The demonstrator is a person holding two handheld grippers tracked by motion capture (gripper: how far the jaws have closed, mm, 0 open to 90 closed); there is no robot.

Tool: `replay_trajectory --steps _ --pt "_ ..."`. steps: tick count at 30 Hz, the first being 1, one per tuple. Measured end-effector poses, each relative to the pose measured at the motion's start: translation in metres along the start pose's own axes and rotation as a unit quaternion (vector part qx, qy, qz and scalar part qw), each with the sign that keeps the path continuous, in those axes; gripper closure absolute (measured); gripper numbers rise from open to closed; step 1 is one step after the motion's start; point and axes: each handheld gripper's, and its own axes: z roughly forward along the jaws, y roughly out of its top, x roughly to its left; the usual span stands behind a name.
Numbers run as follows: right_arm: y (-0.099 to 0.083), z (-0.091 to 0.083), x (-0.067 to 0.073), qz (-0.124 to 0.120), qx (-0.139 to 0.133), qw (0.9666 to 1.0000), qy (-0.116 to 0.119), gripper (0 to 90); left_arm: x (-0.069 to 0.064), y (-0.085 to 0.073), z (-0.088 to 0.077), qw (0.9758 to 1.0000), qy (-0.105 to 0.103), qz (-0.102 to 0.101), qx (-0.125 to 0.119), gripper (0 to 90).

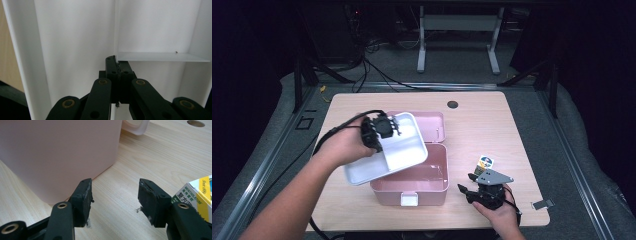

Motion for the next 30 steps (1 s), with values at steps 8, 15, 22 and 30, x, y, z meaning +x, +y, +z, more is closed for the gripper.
replay_trajectory --steps 8,15,22,30 --pt "0.000 0.001 0.000 0.000 0.003 1.0000 0.000 45.0 0.043 -0.079 0.011 0.9853 -0.001 -0.170 0.016 89.2" --pt "-0.001 0.003 0.000 0.000 0.007 1.0000 0.000 45.0 0.064 -0.146 0.049 0.9681 -0.024 -0.247 0.031 89.1" --pt "-0.001 0.003 0.002 -0.001 0.008 1.0000 0.001 44.9 0.058 -0.156 0.098 0.9615 -0.056 -0.266 0.039 89.2" --pt "-0.002 0.004 0.002 -0.001 0.007 1.0000 0.002 44.9 0.047 -0.145 0.151 0.9580 -0.087 -0.269 0.048 89.2"
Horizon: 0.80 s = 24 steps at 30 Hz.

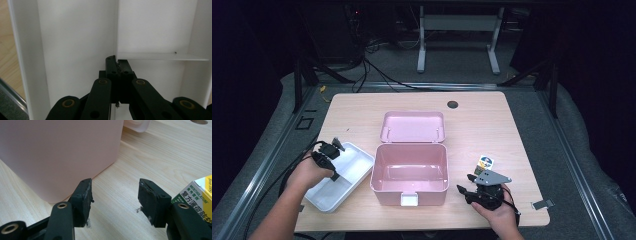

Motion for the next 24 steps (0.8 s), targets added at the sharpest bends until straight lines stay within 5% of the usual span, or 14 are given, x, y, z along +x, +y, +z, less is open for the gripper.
replay_trajectory --steps 6,10,14,16,18,19,20,24 --pt "0.000 0.000 0.001 -0.007 0.002 1.0000 -0.002 44.9 -0.004 -0.001 0.014 1.0000 0.001 0.005 -0.005 88.7" --pt "0.003 -0.003 0.002 -0.012 0.000 0.9999 -0.006 44.1 -0.006 -0.010 0.014 0.9996 0.009 -0.001 -0.028 77.7" --pt "0.007 -0.005 0.003 -0.022 0.008 0.9995 -0.020 43.2 -0.010 -0.028 0.005 0.9947 0.001 -0.022 -0.100 66.0" --pt "0.008 -0.005 0.002 -0.025 0.003 0.9996 -0.015 42.9 -0.010 -0.032 0.003 0.9936 0.001 -0.021 -0.111 63.1" --pt "0.011 -0.007 0.001 -0.022 0.015 0.9994 -0.022 42.1 -0.011 -0.040 0.000 0.9901 -0.003 -0.027 -0.138 61.0" --pt "0.015 -0.008 -0.001 -0.018 0.025 0.9994 -0.015 40.7 -0.012 -0.047 -0.003 0.9855 -0.007 -0.036 -0.166 58.4" --pt "0.016 -0.008 -0.001 -0.017 0.029 0.9994 -0.011 40.6 -0.012 -0.047 -0.003 0.9855 -0.007 -0.036 -0.166 56.5" --pt "0.028 -0.010 -0.004 -0.026 0.050 0.9984 -0.007 39.3 -0.016 -0.064 -0.008 0.9689 -0.018 -0.048 -0.242 53.7"
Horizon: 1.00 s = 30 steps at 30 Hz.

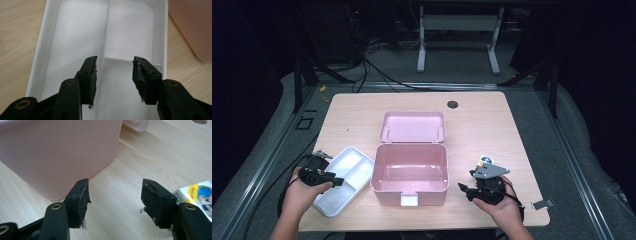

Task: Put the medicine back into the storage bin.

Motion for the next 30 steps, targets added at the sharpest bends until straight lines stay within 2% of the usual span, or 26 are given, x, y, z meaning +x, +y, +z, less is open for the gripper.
replay_trajectory --steps 1,2,3,4,5,7,8,10,11,12,15,16,17,18,19,20,21,22,23,24,25,26,27,28,29,30 --pt "0.000 0.000 0.000 0.000 0.000 1.0000 0.000 39.3 0.000 0.000 0.000 1.0000 0.000 0.000 0.000 52.9" --pt "0.008 -0.002 -0.003 -0.018 0.009 0.9998 -0.002 38.9 0.000 -0.002 -0.002 0.9999 -0.006 0.003 -0.008 52.7" --pt "0.008 -0.002 -0.003 -0.018 0.009 0.9998 -0.002 38.9 -0.001 -0.004 -0.005 0.9997 -0.009 0.008 -0.022 52.7" --pt "0.012 -0.004 -0.004 -0.031 0.023 0.9992 -0.010 38.7 -0.002 -0.006 -0.007 0.9994 -0.013 0.009 -0.031 52.1" --pt "0.021 -0.007 -0.010 -0.052 0.047 0.9974 -0.014 38.5 -0.002 -0.008 -0.011 0.9992 -0.018 0.015 -0.033 51.4" --pt "0.024 -0.006 -0.013 -0.056 0.047 0.9972 -0.017 38.6 -0.002 -0.008 -0.014 0.9990 -0.018 0.023 -0.032 49.2" --pt "0.035 -0.007 -0.022 -0.072 0.068 0.9948 -0.024 40.8 -0.003 -0.010 -0.017 0.9987 -0.021 0.028 -0.039 49.1" --pt "0.039 -0.007 -0.026 -0.077 0.076 0.9938 -0.025 42.7 -0.004 -0.014 -0.020 0.9979 -0.028 0.032 -0.049 49.0" --pt "0.049 -0.007 -0.036 -0.091 0.100 0.9906 -0.024 45.7 -0.004 -0.017 -0.021 0.9976 -0.034 0.031 -0.051 49.1" --pt "0.053 -0.005 -0.039 -0.092 0.111 0.9893 -0.023 45.6 -0.004 -0.019 -0.021 0.9977 -0.034 0.030 -0.051 49.1" --pt "0.067 0.004 -0.055 -0.095 0.163 0.9821 -0.011 43.9 -0.003 -0.020 -0.020 0.9976 -0.036 0.028 -0.052 49.1" --pt "0.067 0.004 -0.055 -0.095 0.163 0.9821 -0.011 43.9 -0.003 -0.020 -0.020 0.9976 -0.036 0.028 -0.052 49.1" --pt "0.074 0.010 -0.063 -0.097 0.200 0.9748 -0.015 42.6 -0.004 -0.020 -0.018 0.9972 -0.045 0.030 -0.051 48.9" --pt "0.074 0.010 -0.063 -0.097 0.200 0.9748 -0.015 42.6 -0.004 -0.020 -0.018 0.9972 -0.045 0.030 -0.051 48.9" --pt "0.078 0.016 -0.071 -0.097 0.236 0.9669 -0.008 41.9 -0.006 -0.019 -0.015 0.9971 -0.048 0.033 -0.049 48.9" --pt "0.079 0.018 -0.074 -0.097 0.246 0.9643 -0.009 41.8 -0.007 -0.018 -0.014 0.9970 -0.049 0.037 -0.046 48.8" --pt "0.079 0.018 -0.074 -0.097 0.246 0.9643 -0.009 41.8 -0.007 -0.018 -0.014 0.9970 -0.049 0.037 -0.046 48.7" --pt "0.080 0.020 -0.077 -0.104 0.261 0.9597 -0.003 41.5 -0.008 -0.018 -0.013 0.9970 -0.050 0.040 -0.044 48.7" --pt "0.082 0.024 -0.083 -0.114 0.285 0.9517 0.007 41.0 -0.009 -0.018 -0.013 0.9969 -0.051 0.038 -0.046 48.5" --pt "0.082 0.024 -0.083 -0.114 0.285 0.9517 0.007 41.0 -0.009 -0.018 -0.013 0.9969 -0.051 0.038 -0.046 48.4" --pt "0.082 0.024 -0.085 -0.112 0.292 0.9498 0.007 40.8 -0.009 -0.017 -0.014 0.9967 -0.052 0.043 -0.046 48.4" --pt "0.080 0.026 -0.090 -0.110 0.311 0.9438 0.019 39.7 -0.009 -0.017 -0.014 0.9964 -0.054 0.045 -0.046 48.4" --pt "0.079 0.027 -0.091 -0.108 0.317 0.9421 0.020 39.6 -0.009 -0.018 -0.014 0.9964 -0.055 0.047 -0.045 48.4" --pt "0.079 0.027 -0.091 -0.108 0.317 0.9421 0.020 39.6 -0.009 -0.018 -0.014 0.9964 -0.055 0.047 -0.045 48.4" --pt "0.076 0.030 -0.094 -0.107 0.333 0.9361 0.032 39.6 -0.009 -0.019 -0.014 0.9964 -0.057 0.044 -0.046 48.5" --pt "0.076 0.030 -0.094 -0.107 0.333 0.9361 0.032 39.6 -0.009 -0.019 -0.014 0.9964 -0.057 0.044 -0.046 48.5"
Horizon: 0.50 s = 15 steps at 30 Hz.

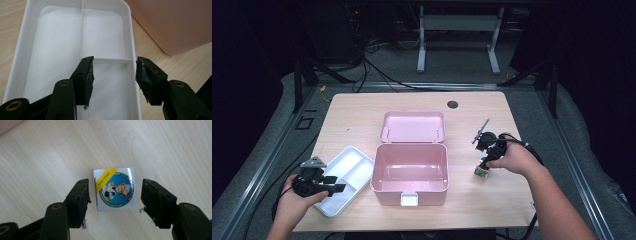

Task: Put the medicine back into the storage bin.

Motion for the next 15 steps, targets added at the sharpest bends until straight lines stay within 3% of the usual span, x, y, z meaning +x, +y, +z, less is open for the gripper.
replay_trajectory --steps 6,8,15 --pt "0.000 0.008 -0.005 0.010 0.013 0.9999 -0.003 40.2 0.002 -0.001 -0.001 1.0000 -0.004 -0.004 0.000 48.4" --pt "0.002 0.010 -0.007 0.016 0.014 0.9997 0.010 41.4 0.002 -0.002 -0.001 1.0000 -0.003 -0.008 -0.003 48.3" --pt "0.004 0.018 -0.006 0.018 0.025 0.9993 0.021 43.8 0.004 -0.003 -0.001 0.9999 -0.002 -0.013 -0.004 48.3"
